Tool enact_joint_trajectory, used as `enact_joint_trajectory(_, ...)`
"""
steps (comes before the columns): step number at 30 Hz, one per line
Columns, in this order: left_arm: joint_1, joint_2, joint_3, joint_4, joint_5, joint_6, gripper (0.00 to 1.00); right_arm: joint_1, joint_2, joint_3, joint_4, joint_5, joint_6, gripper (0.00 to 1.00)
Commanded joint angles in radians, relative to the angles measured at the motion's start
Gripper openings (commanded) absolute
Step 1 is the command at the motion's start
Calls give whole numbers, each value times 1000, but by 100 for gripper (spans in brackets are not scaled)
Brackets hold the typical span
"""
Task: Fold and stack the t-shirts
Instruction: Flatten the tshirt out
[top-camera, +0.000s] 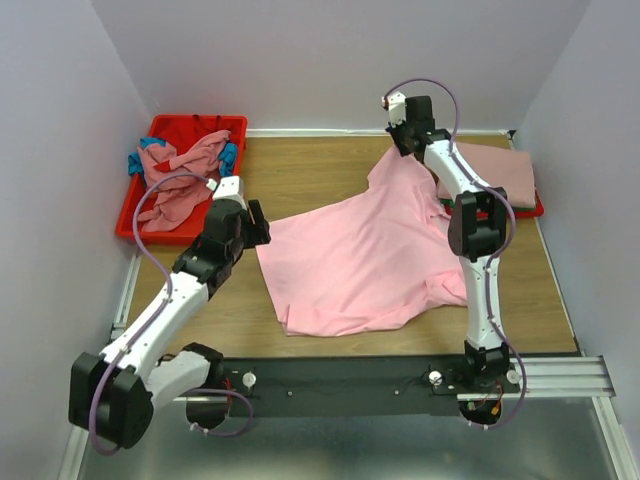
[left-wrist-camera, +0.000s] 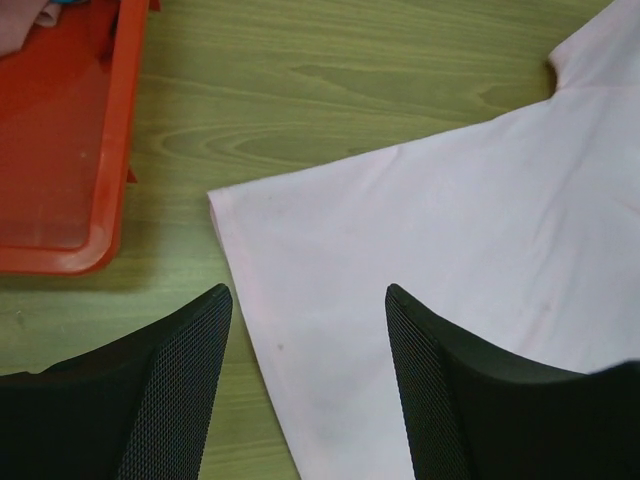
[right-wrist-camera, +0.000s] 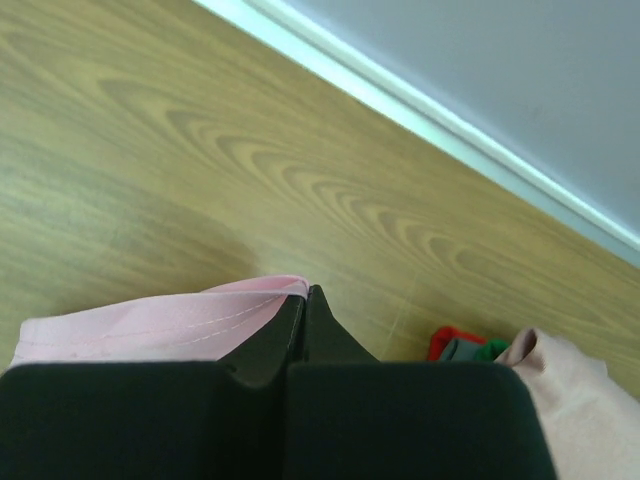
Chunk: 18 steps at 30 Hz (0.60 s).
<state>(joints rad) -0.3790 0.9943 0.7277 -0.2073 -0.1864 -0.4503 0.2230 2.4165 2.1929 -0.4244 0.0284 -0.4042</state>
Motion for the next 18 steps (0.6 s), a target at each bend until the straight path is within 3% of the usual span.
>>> enact_joint_trajectory(1, 25, 154, 62, 34, 57, -7, 69, -2, 49, 42, 69, -19, 44, 0)
enact_joint_trajectory(4, 28, 316, 158, 0, 67, 30, 66, -4, 46, 22, 72, -22, 53, 0)
enact_joint_trajectory(9, 41, 548, 275, -53, -74, 50, 65, -4, 18, -39, 75, -58, 57, 0)
enact_joint_trajectory(18, 66, 762, 386, -73, -216, 7, 65, -17, -11, -91, 85, -84, 79, 0)
